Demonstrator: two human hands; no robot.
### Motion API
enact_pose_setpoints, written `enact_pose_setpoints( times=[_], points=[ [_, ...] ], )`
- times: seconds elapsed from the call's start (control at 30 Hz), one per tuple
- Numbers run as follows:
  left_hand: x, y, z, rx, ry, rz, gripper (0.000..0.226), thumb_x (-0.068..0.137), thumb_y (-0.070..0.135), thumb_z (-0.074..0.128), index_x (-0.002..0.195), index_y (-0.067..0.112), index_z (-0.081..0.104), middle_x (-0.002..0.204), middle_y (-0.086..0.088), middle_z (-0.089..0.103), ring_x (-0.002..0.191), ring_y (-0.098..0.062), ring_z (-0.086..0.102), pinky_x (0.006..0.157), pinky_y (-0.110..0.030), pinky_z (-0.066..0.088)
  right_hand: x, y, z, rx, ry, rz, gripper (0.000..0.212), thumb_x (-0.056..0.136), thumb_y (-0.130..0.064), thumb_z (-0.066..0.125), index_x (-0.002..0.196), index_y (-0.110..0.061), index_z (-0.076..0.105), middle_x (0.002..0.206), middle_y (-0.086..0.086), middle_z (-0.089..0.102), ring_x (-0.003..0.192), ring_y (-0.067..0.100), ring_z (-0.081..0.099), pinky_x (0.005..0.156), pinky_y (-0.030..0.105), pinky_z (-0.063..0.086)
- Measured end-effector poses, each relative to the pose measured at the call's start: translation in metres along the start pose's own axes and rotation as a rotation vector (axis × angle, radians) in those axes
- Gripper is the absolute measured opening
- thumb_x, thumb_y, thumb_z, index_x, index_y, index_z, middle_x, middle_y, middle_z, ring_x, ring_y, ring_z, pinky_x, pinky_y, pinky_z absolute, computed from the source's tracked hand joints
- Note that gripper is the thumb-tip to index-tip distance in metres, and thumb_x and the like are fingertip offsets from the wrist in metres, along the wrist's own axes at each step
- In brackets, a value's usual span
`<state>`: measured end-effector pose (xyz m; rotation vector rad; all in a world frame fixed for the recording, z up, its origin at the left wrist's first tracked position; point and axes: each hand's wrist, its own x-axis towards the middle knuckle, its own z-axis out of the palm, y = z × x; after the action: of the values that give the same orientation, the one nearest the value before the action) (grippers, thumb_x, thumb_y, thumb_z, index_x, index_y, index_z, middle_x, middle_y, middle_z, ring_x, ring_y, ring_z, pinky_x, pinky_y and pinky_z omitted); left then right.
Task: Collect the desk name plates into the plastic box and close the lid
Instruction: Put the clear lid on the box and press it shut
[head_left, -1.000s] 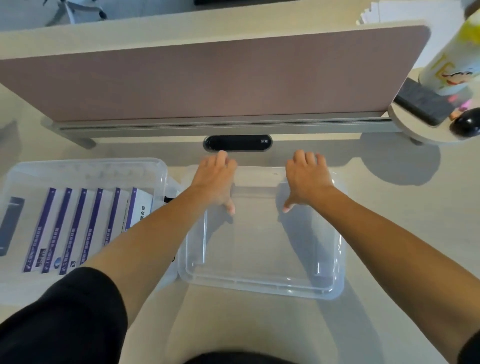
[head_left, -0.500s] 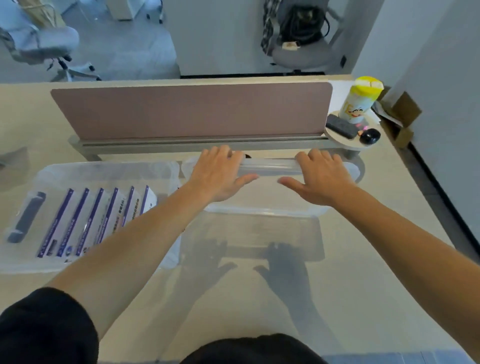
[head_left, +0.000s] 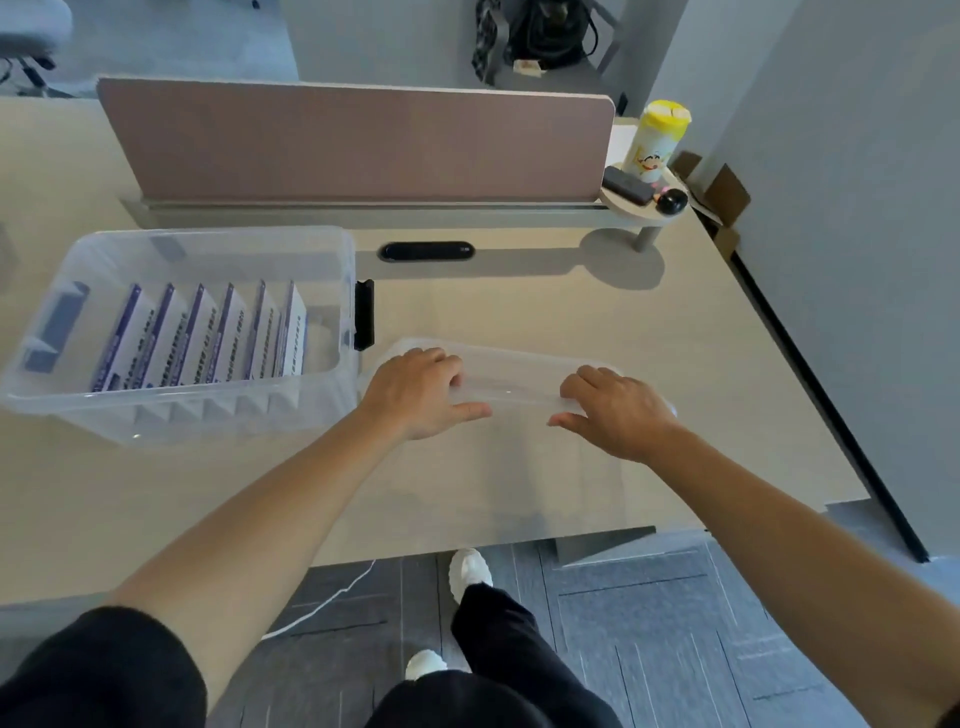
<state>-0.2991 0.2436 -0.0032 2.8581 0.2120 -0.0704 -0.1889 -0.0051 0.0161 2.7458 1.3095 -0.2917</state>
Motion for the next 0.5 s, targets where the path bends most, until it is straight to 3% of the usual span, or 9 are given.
enact_pose_setpoints(
  times=[0.27, 0.5],
  points=[
    [-0.025, 0.016, 0.012, 0.102, -0.023, 0.080, 0.063, 0.070, 0.086, 0.049, 0.062, 0.026, 0.035, 0.069, 0.012, 0.047, 0.068, -0.013, 0.045, 0.053, -0.026, 0.026, -0.031, 0.014, 0.025, 0.055, 0.090, -0.072, 0.056, 0.086, -0.066, 0.056, 0.110, -0.015, 0.063, 0.107, -0.002, 0.065, 0.091, 0.025, 0.063, 0.070, 0.029, 0.041],
    [-0.010, 0.022, 0.013, 0.048, 0.261, 0.181, 0.067, 0.066, 0.085, 0.047, 0.054, 0.023, 0.026, 0.051, 0.011, 0.034, 0.049, -0.015, 0.040, 0.047, -0.021, 0.016, -0.017, 0.044, 0.025, 0.012, 0.397, -0.181, 0.061, 0.080, -0.073, 0.044, 0.075, -0.015, 0.062, 0.069, -0.004, 0.061, 0.053, 0.024, 0.060, 0.047, 0.025, 0.036]
  ],
)
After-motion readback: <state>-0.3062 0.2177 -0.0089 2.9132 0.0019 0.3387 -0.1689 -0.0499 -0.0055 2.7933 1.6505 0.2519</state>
